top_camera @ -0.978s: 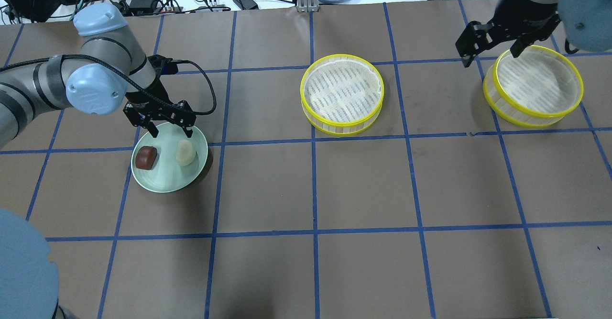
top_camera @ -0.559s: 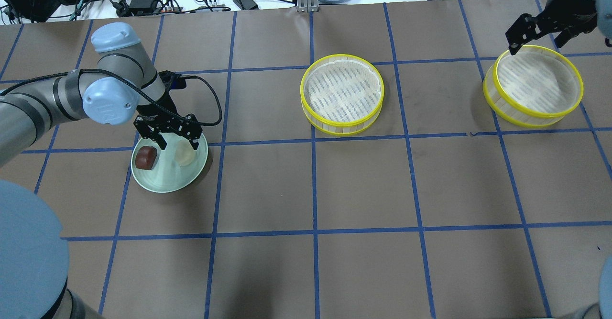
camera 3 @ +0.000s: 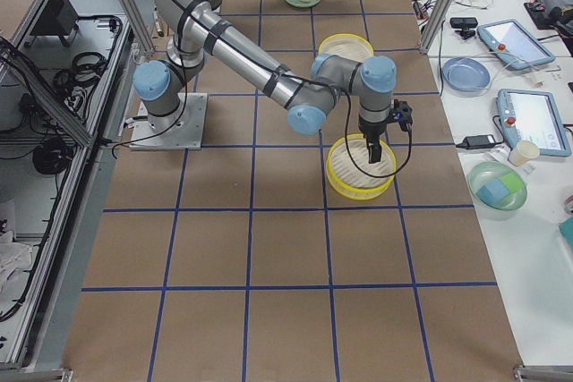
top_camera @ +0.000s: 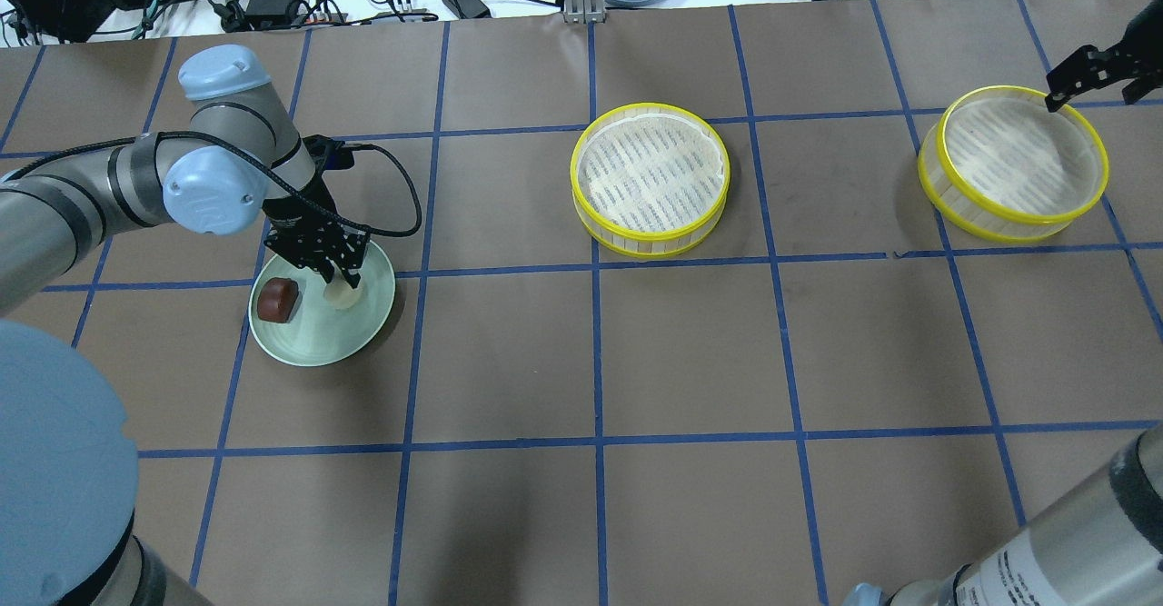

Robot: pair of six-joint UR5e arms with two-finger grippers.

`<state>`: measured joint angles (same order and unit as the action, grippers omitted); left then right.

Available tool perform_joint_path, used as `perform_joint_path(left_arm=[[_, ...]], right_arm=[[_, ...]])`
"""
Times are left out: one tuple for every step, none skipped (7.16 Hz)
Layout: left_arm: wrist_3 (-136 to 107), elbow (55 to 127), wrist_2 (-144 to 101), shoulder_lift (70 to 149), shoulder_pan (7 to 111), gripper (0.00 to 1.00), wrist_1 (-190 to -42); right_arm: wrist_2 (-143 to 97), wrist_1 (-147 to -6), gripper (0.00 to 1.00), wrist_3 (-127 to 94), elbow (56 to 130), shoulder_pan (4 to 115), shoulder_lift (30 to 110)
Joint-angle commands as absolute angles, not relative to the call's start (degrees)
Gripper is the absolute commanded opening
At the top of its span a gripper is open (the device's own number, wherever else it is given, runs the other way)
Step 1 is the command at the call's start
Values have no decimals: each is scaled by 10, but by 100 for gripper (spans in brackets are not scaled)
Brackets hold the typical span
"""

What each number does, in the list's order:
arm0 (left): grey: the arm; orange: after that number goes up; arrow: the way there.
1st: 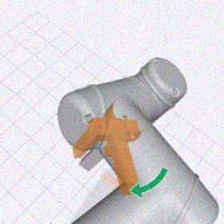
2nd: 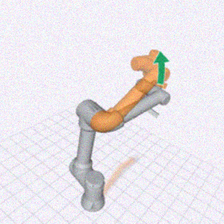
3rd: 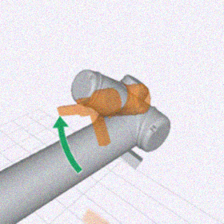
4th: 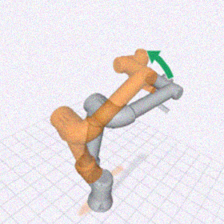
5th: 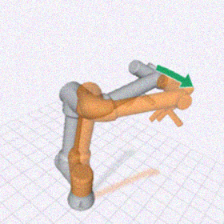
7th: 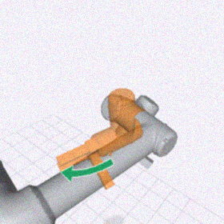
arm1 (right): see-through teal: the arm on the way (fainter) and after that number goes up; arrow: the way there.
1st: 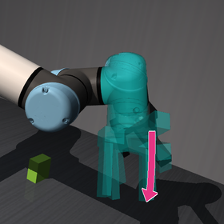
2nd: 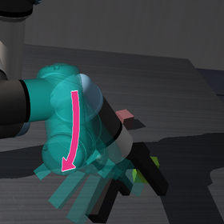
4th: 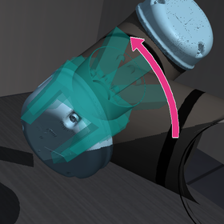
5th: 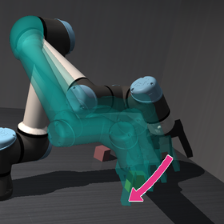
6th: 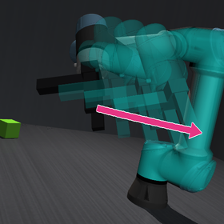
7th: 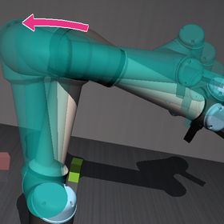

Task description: Stack buns with steamer

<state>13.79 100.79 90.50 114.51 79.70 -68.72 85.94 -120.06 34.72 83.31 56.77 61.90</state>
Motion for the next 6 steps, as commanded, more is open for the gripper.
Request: perform_joint_path(left_arm=[[98,970,903,1126,800,0,-675],[24,951,897,1111,809,0,-676],[-56,934,868,1095,827,0,-677],[-155,916,829,1089,860,0,-665],[-257,898,823,1094,903,0,-620],[-298,895,821,1104,944,0,-573]], right_arm=[[850,-1223,100,392,832,527,570],[848,-1255,99,403,832,523,554],[847,-1259,95,426,832,520,548],[846,-1266,90,431,831,518,537],[831,-1268,89,433,824,518,527],[829,-1267,81,445,819,517,519]])
